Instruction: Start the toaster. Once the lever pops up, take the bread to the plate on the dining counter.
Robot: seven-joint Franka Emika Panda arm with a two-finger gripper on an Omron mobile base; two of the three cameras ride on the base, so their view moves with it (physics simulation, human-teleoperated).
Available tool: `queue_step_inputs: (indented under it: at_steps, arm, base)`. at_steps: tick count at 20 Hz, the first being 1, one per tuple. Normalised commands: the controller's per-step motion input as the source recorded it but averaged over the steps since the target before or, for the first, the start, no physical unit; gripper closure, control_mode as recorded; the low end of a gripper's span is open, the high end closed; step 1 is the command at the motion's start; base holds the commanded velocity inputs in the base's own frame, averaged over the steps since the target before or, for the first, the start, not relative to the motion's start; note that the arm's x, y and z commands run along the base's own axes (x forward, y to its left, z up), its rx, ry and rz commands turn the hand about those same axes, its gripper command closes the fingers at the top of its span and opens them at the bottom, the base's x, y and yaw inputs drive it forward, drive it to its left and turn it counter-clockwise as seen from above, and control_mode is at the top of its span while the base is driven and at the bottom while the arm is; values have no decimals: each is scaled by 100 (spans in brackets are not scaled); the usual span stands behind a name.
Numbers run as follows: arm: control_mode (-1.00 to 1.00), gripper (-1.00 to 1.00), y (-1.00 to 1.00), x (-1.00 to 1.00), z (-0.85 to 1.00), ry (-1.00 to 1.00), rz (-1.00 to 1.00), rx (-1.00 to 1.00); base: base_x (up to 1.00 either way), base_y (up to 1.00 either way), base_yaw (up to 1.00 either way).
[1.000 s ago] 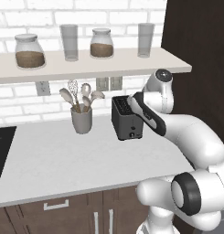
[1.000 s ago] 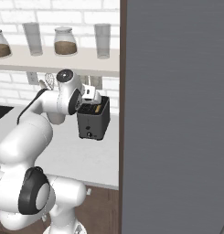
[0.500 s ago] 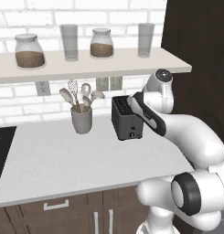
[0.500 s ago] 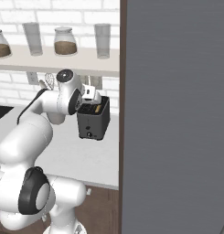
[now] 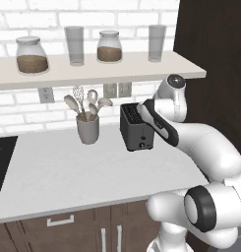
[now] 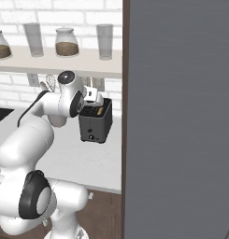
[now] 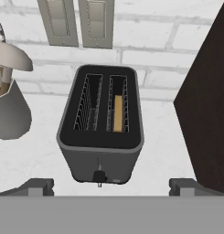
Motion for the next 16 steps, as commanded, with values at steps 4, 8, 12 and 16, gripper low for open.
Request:
queue_step_inputs:
  at_steps: [4,8,12,16]
  arm:
    - [-100,-100,0,0,0,0,0,0]
    - [-100,-100,0,0,0,0,0,0]
    - [-100,-100,0,0,0,0,0,0]
    - [-100,-100,0,0,0,0,0,0]
  base:
    - [0,0,0]
    - [0,0,0]
    - [0,0,0]
    - [0,0,0]
